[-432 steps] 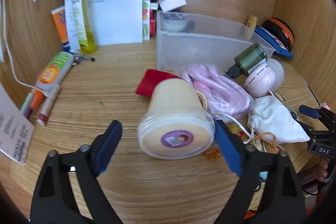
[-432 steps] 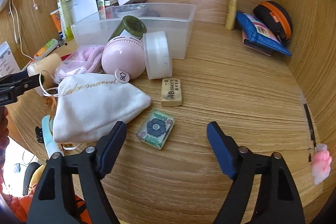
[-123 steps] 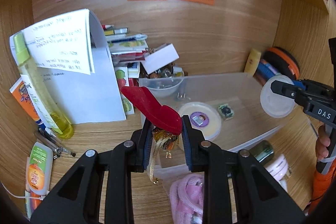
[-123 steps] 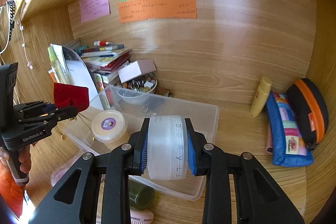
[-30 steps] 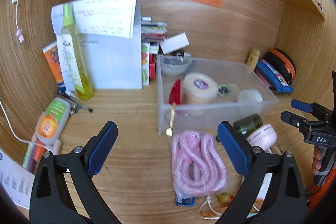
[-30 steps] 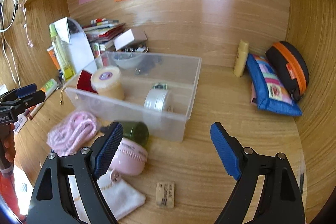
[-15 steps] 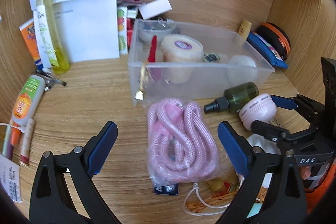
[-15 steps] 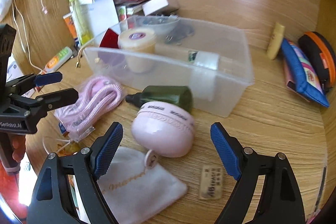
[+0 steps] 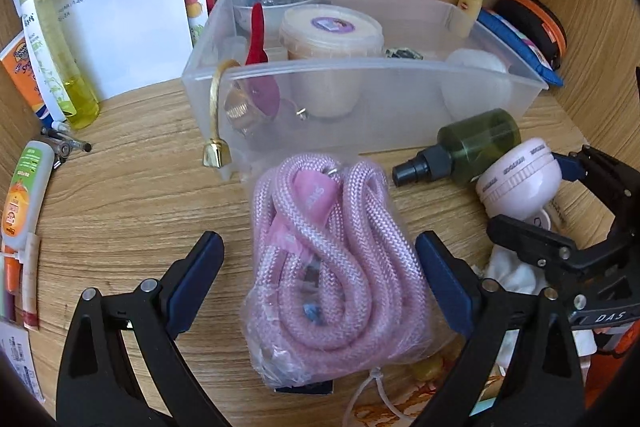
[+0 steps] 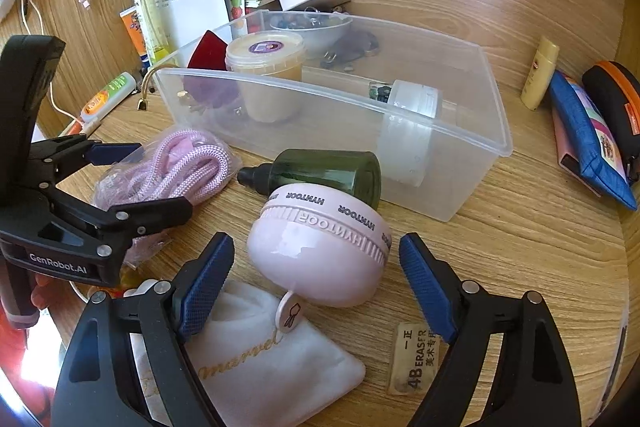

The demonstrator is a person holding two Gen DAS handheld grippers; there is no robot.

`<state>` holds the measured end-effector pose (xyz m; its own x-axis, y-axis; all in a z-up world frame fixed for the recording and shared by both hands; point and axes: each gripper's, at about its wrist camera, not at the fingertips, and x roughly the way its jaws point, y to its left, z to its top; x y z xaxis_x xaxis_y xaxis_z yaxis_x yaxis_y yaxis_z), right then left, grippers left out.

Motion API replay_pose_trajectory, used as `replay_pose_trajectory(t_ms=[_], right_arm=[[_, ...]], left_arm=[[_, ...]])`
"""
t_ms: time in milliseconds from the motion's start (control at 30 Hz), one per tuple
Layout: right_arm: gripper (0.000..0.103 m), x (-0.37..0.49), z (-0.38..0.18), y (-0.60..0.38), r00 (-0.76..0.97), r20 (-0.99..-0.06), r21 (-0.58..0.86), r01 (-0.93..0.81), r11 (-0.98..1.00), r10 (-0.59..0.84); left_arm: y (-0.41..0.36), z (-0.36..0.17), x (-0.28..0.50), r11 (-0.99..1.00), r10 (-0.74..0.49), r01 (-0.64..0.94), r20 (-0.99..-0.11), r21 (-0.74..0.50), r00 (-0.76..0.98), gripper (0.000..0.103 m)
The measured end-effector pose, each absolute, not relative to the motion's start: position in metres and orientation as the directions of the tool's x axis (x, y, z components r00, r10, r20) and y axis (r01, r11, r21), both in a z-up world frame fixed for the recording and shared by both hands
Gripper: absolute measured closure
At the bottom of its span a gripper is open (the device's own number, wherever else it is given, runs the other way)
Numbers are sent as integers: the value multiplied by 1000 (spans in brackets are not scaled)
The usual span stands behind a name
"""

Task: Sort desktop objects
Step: 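Grasp the bagged pink rope with the left tool while the right tool grasps the pink round device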

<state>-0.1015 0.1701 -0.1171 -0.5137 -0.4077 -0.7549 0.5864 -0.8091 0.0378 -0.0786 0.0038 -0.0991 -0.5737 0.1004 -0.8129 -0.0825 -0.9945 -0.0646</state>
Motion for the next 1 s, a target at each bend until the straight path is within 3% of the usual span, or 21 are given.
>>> replay_pose_trajectory(t_ms=[200, 367, 500, 733, 1000], right_arm=[[22, -108, -121, 168, -480, -765, 74, 597, -799, -430], [40, -110, -123, 167, -458, -769, 98, 606, -790, -446], [40, -111, -124, 169, -449, -767, 117, 605, -788, -459], [40, -108, -123, 169, -439, -761, 134, 613, -779, -477], [40, -108, -114, 177, -445, -727, 183, 608, -772, -523]], left_arm=[[9, -108, -83, -996, 70, -78, -824, -32, -562, 6], [11, -109, -86, -997, 61, -72, -819, -24, -571, 6], [13, -106, -84, -997, 47, -83, -798, 3, -601, 7], [18, -104, -86, -994, 53, -112, -790, 20, -611, 33], [6, -96, -79, -995, 93, -94, -763, -42, -639, 36]])
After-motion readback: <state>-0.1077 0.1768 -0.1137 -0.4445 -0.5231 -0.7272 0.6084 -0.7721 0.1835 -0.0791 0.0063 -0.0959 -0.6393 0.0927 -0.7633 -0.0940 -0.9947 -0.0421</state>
